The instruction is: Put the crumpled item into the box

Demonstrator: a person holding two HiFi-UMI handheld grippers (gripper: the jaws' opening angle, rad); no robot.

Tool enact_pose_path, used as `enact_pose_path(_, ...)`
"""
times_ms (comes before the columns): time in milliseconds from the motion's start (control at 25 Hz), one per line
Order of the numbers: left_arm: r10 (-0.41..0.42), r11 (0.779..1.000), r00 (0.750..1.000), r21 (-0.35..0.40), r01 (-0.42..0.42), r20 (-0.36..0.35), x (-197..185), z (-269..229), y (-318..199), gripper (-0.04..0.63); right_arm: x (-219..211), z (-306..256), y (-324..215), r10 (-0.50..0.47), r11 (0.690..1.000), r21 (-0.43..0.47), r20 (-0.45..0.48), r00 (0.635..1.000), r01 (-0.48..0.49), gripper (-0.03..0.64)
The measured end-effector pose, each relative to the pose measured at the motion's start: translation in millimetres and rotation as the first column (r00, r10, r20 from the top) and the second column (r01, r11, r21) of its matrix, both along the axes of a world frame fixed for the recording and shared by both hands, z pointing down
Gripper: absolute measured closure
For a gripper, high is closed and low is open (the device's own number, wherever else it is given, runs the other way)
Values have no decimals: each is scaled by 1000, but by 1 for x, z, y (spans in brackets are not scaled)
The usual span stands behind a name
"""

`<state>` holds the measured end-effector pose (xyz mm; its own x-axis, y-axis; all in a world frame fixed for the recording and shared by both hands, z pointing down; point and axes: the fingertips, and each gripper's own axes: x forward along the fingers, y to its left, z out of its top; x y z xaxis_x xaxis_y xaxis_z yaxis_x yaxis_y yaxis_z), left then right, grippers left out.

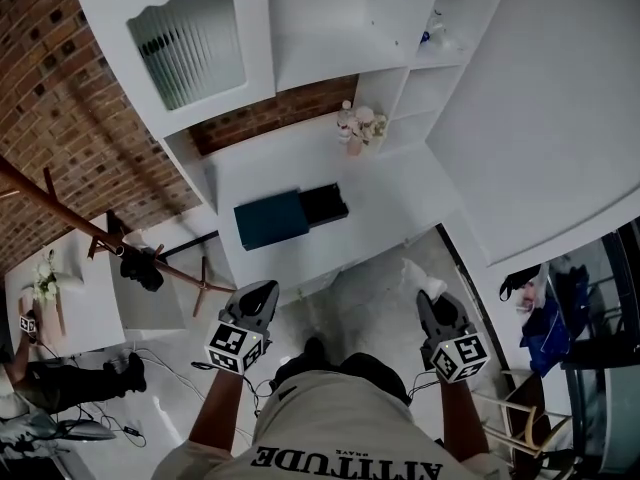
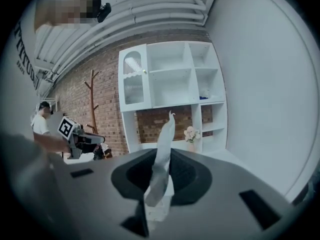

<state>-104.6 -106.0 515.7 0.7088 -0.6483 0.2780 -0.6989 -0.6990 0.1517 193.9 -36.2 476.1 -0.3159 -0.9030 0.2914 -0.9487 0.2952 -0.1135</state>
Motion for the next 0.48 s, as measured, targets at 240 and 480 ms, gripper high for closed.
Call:
enact_pose_path(240,-24,1000,1000,-5,24,-9,-12,2,-11,569,-12,3,-20,-25,1000,-12,-3,1000,25,545)
enact_pose_path(480,-75,997,997,-19,75,-7,-21,10,-23,569,-22,8,-48,-75,997,-25,8,997,75,545)
